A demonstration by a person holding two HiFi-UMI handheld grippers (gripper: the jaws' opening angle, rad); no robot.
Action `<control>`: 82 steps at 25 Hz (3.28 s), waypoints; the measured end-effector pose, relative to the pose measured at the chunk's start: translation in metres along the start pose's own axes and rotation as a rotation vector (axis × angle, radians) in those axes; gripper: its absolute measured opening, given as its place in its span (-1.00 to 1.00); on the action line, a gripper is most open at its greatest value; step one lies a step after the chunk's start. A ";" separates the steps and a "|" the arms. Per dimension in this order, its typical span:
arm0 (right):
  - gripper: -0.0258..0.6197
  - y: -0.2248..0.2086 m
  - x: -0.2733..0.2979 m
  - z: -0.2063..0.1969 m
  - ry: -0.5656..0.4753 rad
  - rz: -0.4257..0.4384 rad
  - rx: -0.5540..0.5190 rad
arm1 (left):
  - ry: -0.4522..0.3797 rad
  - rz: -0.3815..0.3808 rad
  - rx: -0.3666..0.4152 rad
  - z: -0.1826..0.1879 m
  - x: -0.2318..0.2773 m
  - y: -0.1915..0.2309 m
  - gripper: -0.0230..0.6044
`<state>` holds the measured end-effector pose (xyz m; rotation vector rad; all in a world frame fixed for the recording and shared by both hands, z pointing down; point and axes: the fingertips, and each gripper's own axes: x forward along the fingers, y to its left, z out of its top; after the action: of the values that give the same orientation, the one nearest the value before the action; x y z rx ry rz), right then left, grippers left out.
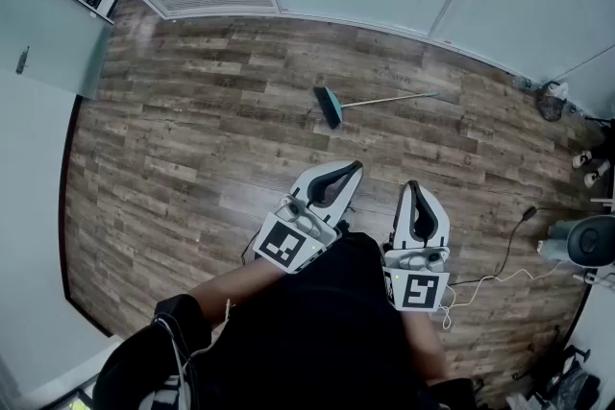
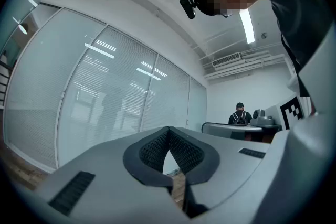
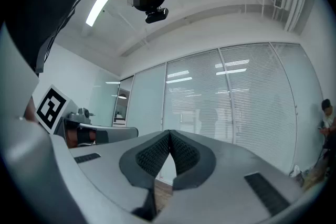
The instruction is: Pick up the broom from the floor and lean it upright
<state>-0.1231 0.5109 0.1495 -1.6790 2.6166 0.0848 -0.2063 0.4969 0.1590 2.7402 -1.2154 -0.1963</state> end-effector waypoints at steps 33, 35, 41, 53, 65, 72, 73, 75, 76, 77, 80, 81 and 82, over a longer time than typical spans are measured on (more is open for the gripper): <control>-0.86 -0.076 -0.076 -0.029 -0.016 -0.266 0.085 | 0.026 0.059 0.037 -0.003 0.004 -0.013 -0.87; -0.86 -0.080 -0.080 -0.031 -0.012 -0.287 0.097 | 0.037 0.034 0.040 -0.005 0.011 -0.017 -0.87; -0.86 -0.097 -0.090 -0.032 -0.001 -0.348 0.097 | 0.046 -0.042 0.043 -0.010 0.033 -0.034 -0.87; -0.86 -0.109 -0.068 -0.033 0.021 -0.300 0.071 | 0.052 -0.101 -0.003 -0.020 0.077 -0.033 -0.87; -0.86 -0.171 -0.013 -0.059 0.095 -0.348 0.074 | 0.050 -0.161 0.021 -0.025 0.154 -0.004 -0.87; -0.86 -0.220 0.058 -0.092 0.177 -0.373 0.092 | 0.054 -0.143 -0.006 -0.019 0.225 0.053 -0.87; -0.86 -0.226 0.068 -0.095 0.184 -0.371 0.100 | 0.047 -0.154 0.002 -0.016 0.235 0.057 -0.87; -0.86 -0.239 0.088 -0.096 0.190 -0.363 0.099 | 0.030 -0.180 0.000 -0.008 0.254 0.061 -0.87; -0.86 -0.246 0.098 -0.095 0.192 -0.363 0.097 | 0.019 -0.185 -0.011 -0.004 0.265 0.065 -0.87; -0.86 -0.253 0.109 -0.094 0.191 -0.366 0.100 | 0.016 -0.183 -0.020 -0.002 0.276 0.071 -0.87; -0.86 -0.276 0.138 -0.093 0.191 -0.385 0.120 | 0.025 -0.169 -0.020 -0.005 0.299 0.092 -0.87; -0.86 -0.281 0.147 -0.093 0.196 -0.380 0.116 | 0.019 -0.167 -0.008 -0.004 0.304 0.098 -0.87; -0.86 -0.283 0.155 -0.093 0.202 -0.367 0.106 | 0.010 -0.167 0.006 -0.003 0.308 0.102 -0.87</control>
<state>0.0699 0.2472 0.2255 -2.1938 2.3351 -0.2398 -0.0746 0.2005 0.1609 2.8445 -0.9857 -0.1970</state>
